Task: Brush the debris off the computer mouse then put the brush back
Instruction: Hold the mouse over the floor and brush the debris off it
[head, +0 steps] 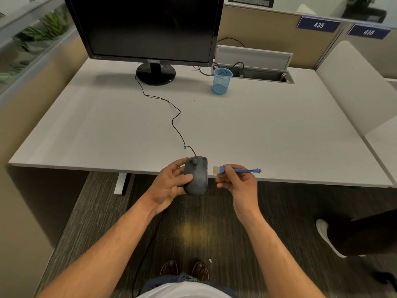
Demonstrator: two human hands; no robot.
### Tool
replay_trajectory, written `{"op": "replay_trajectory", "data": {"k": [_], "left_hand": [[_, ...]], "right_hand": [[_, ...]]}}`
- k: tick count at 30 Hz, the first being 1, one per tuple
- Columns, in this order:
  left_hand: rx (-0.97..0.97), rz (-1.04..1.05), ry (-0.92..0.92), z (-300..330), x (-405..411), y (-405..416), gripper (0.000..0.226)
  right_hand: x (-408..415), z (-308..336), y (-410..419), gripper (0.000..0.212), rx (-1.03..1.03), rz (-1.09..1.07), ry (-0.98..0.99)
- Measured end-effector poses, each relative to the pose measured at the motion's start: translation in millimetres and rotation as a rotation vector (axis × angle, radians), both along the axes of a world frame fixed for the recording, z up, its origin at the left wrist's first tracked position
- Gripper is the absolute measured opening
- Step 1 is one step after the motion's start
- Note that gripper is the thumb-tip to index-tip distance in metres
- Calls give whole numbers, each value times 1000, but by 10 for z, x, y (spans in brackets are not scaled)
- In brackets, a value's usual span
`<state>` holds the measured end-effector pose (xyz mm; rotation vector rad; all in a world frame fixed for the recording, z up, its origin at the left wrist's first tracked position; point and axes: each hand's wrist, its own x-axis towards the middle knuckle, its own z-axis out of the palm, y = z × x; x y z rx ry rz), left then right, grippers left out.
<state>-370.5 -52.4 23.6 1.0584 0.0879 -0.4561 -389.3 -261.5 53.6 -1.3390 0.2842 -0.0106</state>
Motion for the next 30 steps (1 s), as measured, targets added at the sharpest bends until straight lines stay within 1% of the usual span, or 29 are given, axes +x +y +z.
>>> {"op": "replay_trajectory", "data": {"k": [2,5,9,14,22,30], "left_hand": [[-6,-41,-17,9,-20,11,63],[-19,-83,-28,32,-45,29,70],[-27,-97,-29,50,-69,40,74],[-33,-80,-38,54,-80,62,73],[-29,-27,-20,22,-82,44,73],[-31,37,-11,9,-63,55,60]], "right_hand": [[88,28,-3,17,-19,-3,9],[198,67,3,17,-56,-5,21],[245,77,25,14,-78,33,33],[160,35,52,16,-38,79,61],[-84,15,79,16,17,167,40],[-324,-9,103,17,7,222,-5]]}}
